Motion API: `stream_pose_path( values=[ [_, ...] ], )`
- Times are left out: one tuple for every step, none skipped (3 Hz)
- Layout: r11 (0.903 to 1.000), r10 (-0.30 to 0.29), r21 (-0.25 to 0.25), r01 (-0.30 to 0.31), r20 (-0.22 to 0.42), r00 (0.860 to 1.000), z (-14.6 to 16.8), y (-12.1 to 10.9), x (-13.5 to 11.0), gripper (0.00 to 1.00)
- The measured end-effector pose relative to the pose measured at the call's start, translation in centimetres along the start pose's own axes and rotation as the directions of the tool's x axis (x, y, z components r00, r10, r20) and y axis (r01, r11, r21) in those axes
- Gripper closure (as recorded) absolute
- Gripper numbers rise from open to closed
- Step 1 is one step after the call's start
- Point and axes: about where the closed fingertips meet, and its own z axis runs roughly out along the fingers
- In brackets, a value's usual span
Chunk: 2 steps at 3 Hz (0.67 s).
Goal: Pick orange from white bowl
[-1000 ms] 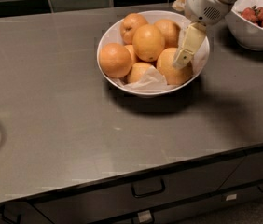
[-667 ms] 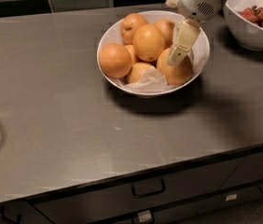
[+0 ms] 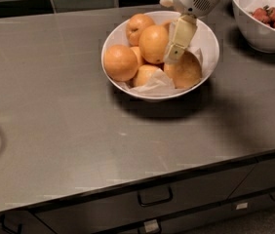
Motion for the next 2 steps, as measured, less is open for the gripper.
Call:
stream_pose_path(
  values=[
    [0.9998,0.004,-0.018,-0.004,0.015,1.0,0.78,-0.29,-0.09,0.1],
    [0.9991,0.001,-0.043,0.0,0.024,1.0,1.66,-0.54,-0.08,0.12]
  ],
)
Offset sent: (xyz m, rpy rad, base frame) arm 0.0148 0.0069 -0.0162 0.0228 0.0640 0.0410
